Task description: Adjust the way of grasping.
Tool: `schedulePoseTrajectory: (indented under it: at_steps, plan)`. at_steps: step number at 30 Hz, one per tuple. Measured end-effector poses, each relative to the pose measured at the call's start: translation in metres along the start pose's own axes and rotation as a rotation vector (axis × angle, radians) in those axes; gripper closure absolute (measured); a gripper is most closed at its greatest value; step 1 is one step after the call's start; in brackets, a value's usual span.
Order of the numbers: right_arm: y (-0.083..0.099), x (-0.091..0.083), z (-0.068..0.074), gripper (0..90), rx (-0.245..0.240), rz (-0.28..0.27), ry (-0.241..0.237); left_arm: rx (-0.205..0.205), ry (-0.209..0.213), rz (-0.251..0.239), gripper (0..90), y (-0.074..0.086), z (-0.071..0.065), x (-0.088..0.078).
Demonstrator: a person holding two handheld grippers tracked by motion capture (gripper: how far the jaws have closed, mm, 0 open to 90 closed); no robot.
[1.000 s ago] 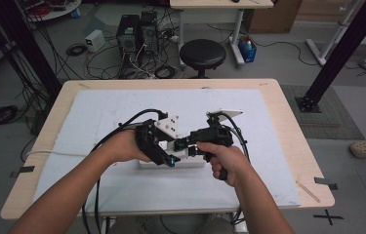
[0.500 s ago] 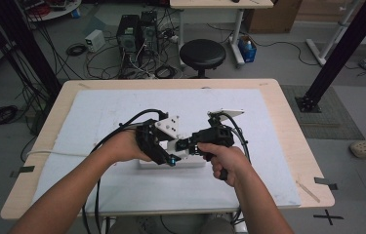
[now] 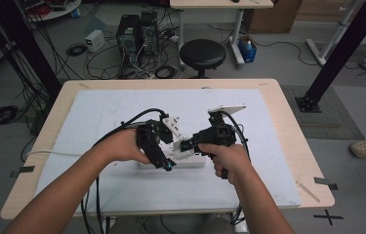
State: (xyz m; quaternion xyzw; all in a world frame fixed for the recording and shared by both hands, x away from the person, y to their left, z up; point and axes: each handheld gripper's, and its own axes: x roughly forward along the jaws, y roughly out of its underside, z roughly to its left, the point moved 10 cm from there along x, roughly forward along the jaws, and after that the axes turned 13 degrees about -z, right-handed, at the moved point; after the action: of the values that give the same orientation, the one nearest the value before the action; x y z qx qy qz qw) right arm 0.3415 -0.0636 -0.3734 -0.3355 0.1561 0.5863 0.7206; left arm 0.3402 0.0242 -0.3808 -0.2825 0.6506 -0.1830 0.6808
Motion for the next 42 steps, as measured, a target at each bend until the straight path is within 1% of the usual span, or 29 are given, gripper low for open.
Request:
schedulePoseTrajectory:
  at_steps: [2, 3, 5, 6, 7, 8, 9, 10, 11, 13, 14, 17, 18, 21, 22, 23, 24, 26, 27, 29, 30, 32, 34, 36, 37, 38, 39, 42]
  plan:
    - [0.0, -0.001, -0.004, 62.0, -0.042, 0.011, 0.061, -0.015, 0.002, 0.049, 23.5, 0.006, 0.0, -0.004]
    - [0.0, -0.001, -0.005, 61.9, -0.061, 0.014, 0.084, -0.015, -0.002, 0.075, 23.5, 0.009, 0.001, -0.006]
    - [-0.001, -0.004, -0.009, 61.9, -0.085, 0.024, 0.152, -0.042, 0.003, 0.121, 23.3, 0.016, 0.0, -0.01]
    - [-0.001, -0.005, -0.01, 61.9, -0.093, 0.031, 0.169, -0.045, 0.003, 0.145, 22.6, 0.019, 0.001, -0.013]
    - [-0.002, -0.006, -0.012, 61.9, -0.106, 0.026, 0.192, -0.066, 0.001, 0.168, 22.6, 0.022, 0.001, -0.017]
    - [-0.003, -0.009, -0.015, 61.9, -0.127, 0.034, 0.223, -0.072, 0.006, 0.182, 22.6, 0.024, 0.001, -0.019]
    - [-0.003, -0.01, -0.016, 61.9, -0.135, 0.041, 0.249, -0.083, 0.013, 0.203, 22.6, 0.028, 0.001, -0.022]
    - [-0.003, -0.012, -0.019, 62.0, -0.146, 0.042, 0.281, -0.089, 0.009, 0.224, 22.6, 0.031, 0.002, -0.025]
    - [-0.004, -0.014, -0.021, 61.9, -0.152, 0.045, 0.306, -0.104, 0.007, 0.241, 22.6, 0.033, 0.002, -0.028]
    - [-0.005, -0.018, -0.025, 61.9, -0.167, 0.052, 0.353, -0.121, 0.009, 0.271, 22.6, 0.038, 0.002, -0.034]
    - [-0.005, -0.02, -0.027, 61.9, -0.18, 0.057, 0.378, -0.122, 0.008, 0.288, 22.6, 0.041, 0.002, -0.037]
    - [-0.007, -0.027, -0.033, 61.9, -0.207, 0.068, 0.457, -0.148, 0.007, 0.322, 22.5, 0.048, 0.002, -0.044]
    - [-0.007, -0.029, -0.035, 61.9, -0.224, 0.072, 0.485, -0.154, 0.006, 0.337, 22.5, 0.051, 0.002, -0.047]
    - [-0.008, -0.037, -0.042, 61.9, -0.253, 0.086, 0.557, -0.184, -0.017, 0.359, 22.6, 0.058, 0.003, -0.054]
    - [-0.008, -0.041, -0.045, 61.9, -0.263, 0.096, 0.583, -0.191, -0.017, 0.365, 22.6, 0.059, 0.003, -0.057]
    - [-0.008, -0.044, -0.047, 61.9, -0.273, 0.103, 0.607, -0.208, -0.016, 0.369, 22.6, 0.061, 0.003, -0.059]
    - [-0.009, -0.046, -0.049, 61.9, -0.28, 0.105, 0.618, -0.221, -0.021, 0.372, 22.5, 0.063, 0.002, -0.061]
    - [-0.01, -0.052, -0.052, 61.9, -0.281, 0.11, 0.651, -0.22, -0.028, 0.39, 22.6, 0.067, 0.003, -0.067]
    - [-0.011, -0.055, -0.054, 61.9, -0.285, 0.116, 0.664, -0.228, -0.032, 0.393, 22.6, 0.068, 0.003, -0.069]
    - [-0.013, -0.061, -0.059, 61.9, -0.281, 0.116, 0.681, -0.236, -0.043, 0.389, 22.6, 0.071, 0.005, -0.075]
    - [-0.013, -0.064, -0.061, 61.9, -0.276, 0.117, 0.689, -0.245, -0.056, 0.378, 22.6, 0.072, 0.006, -0.076]
    - [-0.014, -0.068, -0.064, 61.9, -0.265, 0.119, 0.703, -0.251, -0.064, 0.374, 22.6, 0.073, 0.007, -0.081]
    - [-0.015, -0.072, -0.068, 61.9, -0.271, 0.122, 0.716, -0.254, -0.071, 0.378, 22.6, 0.076, 0.008, -0.083]
    - [-0.015, -0.075, -0.07, 61.9, -0.272, 0.121, 0.716, -0.264, -0.069, 0.377, 22.6, 0.078, 0.007, -0.084]
    - [-0.016, -0.077, -0.07, 61.9, -0.272, 0.121, 0.717, -0.262, -0.068, 0.377, 22.6, 0.078, 0.007, -0.085]
    - [-0.016, -0.078, -0.071, 61.9, -0.272, 0.118, 0.718, -0.267, -0.074, 0.368, 22.6, 0.078, 0.007, -0.085]
    - [-0.017, -0.079, -0.072, 61.9, -0.27, 0.118, 0.718, -0.258, -0.07, 0.373, 22.5, 0.079, 0.007, -0.086]
    - [-0.017, -0.081, -0.072, 61.9, -0.274, 0.114, 0.719, -0.256, -0.072, 0.373, 22.6, 0.079, 0.007, -0.086]
